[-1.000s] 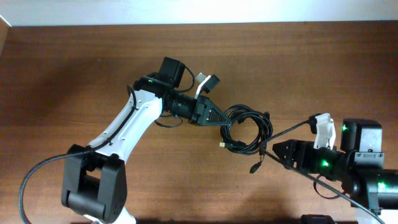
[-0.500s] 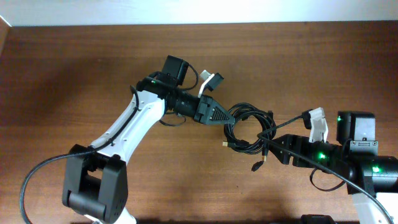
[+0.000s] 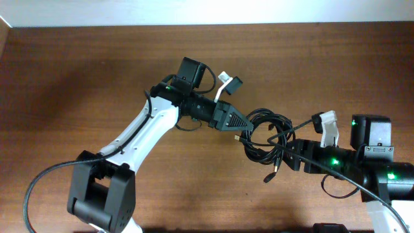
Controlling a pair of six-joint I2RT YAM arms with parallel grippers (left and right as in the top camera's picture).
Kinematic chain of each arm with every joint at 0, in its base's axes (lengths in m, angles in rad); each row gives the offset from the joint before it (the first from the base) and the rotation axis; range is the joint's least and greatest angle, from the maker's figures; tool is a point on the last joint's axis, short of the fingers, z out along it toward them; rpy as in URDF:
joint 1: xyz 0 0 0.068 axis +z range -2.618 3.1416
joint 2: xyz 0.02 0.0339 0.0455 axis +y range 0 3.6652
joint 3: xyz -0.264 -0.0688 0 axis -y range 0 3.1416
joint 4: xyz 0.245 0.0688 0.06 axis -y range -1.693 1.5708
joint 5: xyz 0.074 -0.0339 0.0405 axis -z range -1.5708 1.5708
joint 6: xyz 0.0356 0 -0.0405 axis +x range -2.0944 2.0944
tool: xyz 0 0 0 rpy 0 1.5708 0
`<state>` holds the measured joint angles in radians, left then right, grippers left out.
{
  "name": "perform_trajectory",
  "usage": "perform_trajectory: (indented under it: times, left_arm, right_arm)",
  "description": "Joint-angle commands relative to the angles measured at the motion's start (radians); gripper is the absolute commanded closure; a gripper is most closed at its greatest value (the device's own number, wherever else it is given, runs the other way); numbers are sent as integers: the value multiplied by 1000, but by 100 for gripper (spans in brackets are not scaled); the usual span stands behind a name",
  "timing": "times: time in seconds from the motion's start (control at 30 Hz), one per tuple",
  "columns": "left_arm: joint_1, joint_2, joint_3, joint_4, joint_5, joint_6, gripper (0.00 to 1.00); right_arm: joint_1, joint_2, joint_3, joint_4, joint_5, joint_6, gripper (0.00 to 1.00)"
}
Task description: Untangle cables
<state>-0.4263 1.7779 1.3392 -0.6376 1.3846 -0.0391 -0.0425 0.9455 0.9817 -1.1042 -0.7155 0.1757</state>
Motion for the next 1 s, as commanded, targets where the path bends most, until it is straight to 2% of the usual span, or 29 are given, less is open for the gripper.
perform_trajectory:
  times: [0.0,0.1,0.2,0.3,0.6,0.73,0.97]
  left_arm:
    - [-10,-26,23,5,49,0,100]
    - [-10,-26,23,5,49,-3,100]
    - [-10,-26,23,5,49,-3,100]
    - [-10,-26,23,7,48,-3,100]
    - [-10,-26,23,36,48,-3,100]
    - [-10,-26,23,39,48,-3,100]
    - [-10,-26,23,39,48,-3,100]
  right_arm:
    - [-4,1,18,-6,-44,-24,24]
    - [-4,1,18,-28,-40,-85,24]
    - [-4,1,18,-87,-33,-198,12]
    - [-4,1,18,-117,-34,-251,9]
    - [-4,1,18,-54,-140,-238,7]
    - [-4,3,18,32,-156,-93,8]
    - [-4,15,18,62,-156,-35,7]
